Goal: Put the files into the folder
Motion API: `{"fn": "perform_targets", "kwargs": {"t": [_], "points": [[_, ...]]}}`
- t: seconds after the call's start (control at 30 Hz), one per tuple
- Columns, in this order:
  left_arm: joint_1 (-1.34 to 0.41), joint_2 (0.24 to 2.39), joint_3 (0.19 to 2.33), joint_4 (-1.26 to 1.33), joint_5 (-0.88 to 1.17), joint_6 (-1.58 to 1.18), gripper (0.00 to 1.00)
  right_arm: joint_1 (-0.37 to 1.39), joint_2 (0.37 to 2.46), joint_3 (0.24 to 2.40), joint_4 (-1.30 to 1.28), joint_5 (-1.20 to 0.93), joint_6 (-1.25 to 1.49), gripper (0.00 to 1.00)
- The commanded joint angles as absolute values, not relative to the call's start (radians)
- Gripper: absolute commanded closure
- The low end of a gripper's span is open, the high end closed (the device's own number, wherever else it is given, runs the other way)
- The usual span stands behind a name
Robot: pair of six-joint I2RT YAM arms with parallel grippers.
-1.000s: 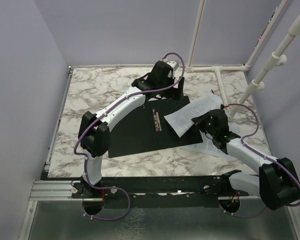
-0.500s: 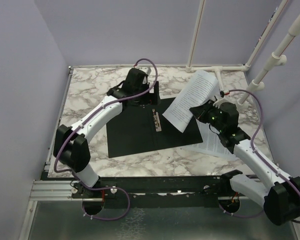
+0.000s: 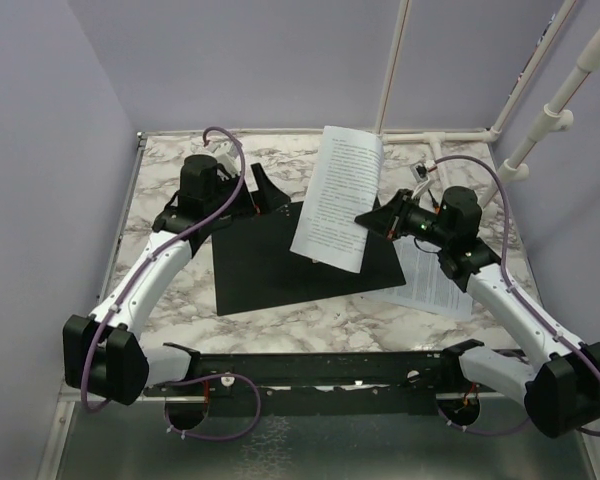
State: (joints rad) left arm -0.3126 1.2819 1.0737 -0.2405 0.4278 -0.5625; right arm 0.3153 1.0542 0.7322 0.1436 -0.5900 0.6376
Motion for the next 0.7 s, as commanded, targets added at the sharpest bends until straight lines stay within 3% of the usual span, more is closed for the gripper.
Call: {"fn": "perform_targets", "kwargs": {"t": [0.0, 0.5, 0.67], "points": [[-0.252, 1.196, 0.991, -0.071, 0.640, -0.643, 0.01, 0.339, 1.078, 0.794, 0.201, -0.811, 0.632, 0.85], [-0.241, 1.058, 0.776, 0.389, 0.841, -0.950, 0.01, 0.419, 1.095, 0.854, 0.308, -0.978, 0.697, 0.84], [-0.242, 1.041, 0.736, 0.520, 0.885, -1.049, 0.15, 0.430, 1.096, 0.860, 0.321, -0.978, 0.702, 0.84]]}}
